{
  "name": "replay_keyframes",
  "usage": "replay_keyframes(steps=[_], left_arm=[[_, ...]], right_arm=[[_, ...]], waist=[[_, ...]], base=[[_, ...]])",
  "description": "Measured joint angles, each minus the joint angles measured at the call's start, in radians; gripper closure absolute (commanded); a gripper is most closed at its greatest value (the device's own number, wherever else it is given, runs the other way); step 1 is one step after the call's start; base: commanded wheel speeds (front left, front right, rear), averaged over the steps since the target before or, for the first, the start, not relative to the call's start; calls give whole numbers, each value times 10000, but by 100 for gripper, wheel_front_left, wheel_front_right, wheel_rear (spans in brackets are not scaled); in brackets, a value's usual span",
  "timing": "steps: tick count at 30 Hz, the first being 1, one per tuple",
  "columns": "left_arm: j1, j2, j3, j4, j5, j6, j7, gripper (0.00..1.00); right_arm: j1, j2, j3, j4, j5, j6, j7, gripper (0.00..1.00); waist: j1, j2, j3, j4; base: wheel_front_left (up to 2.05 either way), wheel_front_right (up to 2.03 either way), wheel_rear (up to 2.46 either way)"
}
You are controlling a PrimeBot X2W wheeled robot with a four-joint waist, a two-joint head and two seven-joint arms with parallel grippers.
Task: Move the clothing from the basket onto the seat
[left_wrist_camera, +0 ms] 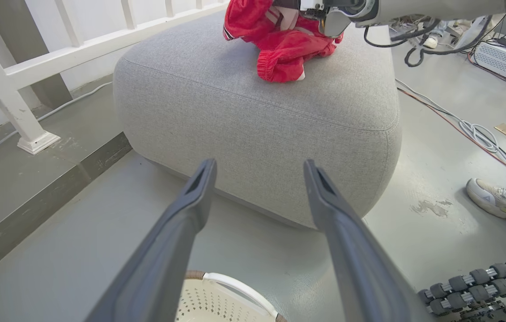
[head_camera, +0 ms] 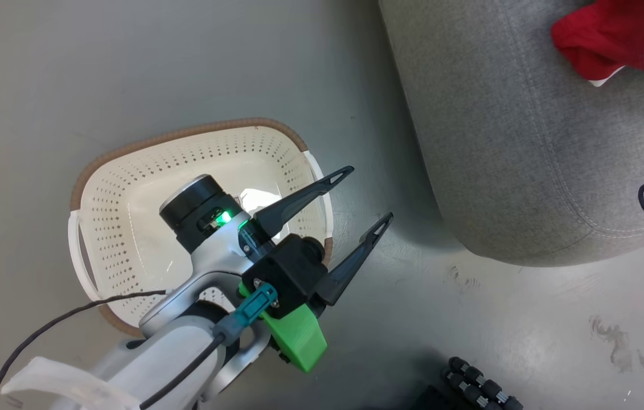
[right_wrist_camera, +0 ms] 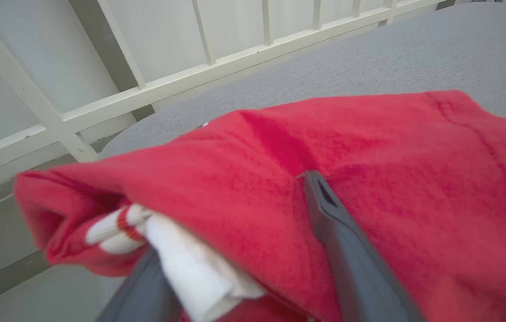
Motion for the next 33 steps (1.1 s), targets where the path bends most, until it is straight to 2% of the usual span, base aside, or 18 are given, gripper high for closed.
replay_keyframes(steps=[6,11,18,25,28,33], left_arm=[[1,-2,0,148,-284,-2,-242,0],[4,-8,0,359,-364,-4,-403,0],[81,-15,127,650,-491,-31,-692,0],[337,-67,219,907,-546,29,-1007,0],[527,-151,349,1057,-631,188,-1174,0],[828,-280,725,1331,-934,548,-1482,0]], right_arm=[[201,267,351,393,-171,349,-173,0],[683,301,466,617,-267,489,-270,0],[1296,623,635,606,-447,807,-454,0],[1957,681,731,447,-600,980,-476,0],[2372,784,742,157,-623,1055,-483,0],[2808,909,642,-1011,-757,1129,-485,0]], waist=[[0,0,-315,-124],[-1,0,-586,-194],[0,0,-1064,-251],[-1,0,-1551,-267],[-1,0,-1822,-249],[-1,0,-2299,-141]], base=[[0,0,0],[0,0,0],[0,0,0],[0,0,0],[0,0,0],[0,0,0]])
